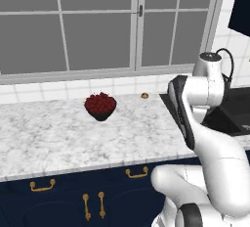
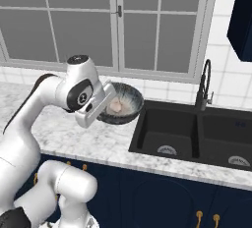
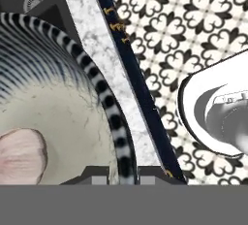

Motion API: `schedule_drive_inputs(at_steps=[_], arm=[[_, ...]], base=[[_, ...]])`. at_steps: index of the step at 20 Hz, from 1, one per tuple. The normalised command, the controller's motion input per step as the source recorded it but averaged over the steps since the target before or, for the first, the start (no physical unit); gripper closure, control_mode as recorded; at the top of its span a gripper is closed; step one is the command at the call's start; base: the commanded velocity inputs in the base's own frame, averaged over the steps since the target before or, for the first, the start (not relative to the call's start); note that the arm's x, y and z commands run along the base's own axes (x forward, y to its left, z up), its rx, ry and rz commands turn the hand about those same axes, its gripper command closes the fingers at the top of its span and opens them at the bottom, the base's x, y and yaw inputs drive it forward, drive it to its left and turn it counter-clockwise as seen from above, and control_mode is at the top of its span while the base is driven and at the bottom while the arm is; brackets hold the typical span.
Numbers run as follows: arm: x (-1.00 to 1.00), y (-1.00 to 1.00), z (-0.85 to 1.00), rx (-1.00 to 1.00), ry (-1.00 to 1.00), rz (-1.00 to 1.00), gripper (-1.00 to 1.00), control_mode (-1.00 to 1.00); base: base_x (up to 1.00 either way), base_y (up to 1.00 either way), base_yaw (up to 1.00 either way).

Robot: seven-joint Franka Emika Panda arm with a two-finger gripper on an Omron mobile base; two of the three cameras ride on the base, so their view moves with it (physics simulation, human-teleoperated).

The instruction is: Pick the garlic from the sink and place it in the bowl. Then pick the bowl and place it in the microwave. Then close the microwave door and press the start button.

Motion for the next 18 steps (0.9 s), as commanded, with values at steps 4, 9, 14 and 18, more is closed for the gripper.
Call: schedule_drive_inputs(at_steps=[4,9,14,18], arm=[[-0.78,0.03,0.98,-0.24,-0.02,0.12,1.00,-1.00],[-0.67,0.17,0.95,-0.12,0.00,0.11,1.00,-1.00],[-0.69,0.08,0.65,0.01,-0.01,0.05,1.00,-1.00],[-0.68,0.27,0.44,0.00,0.00,0.06,1.00,-1.00]], base=[[0.00,0.00,0.00],[0.00,0.00,0.00],[0.00,0.00,0.00],[0.00,0.00,0.00]])
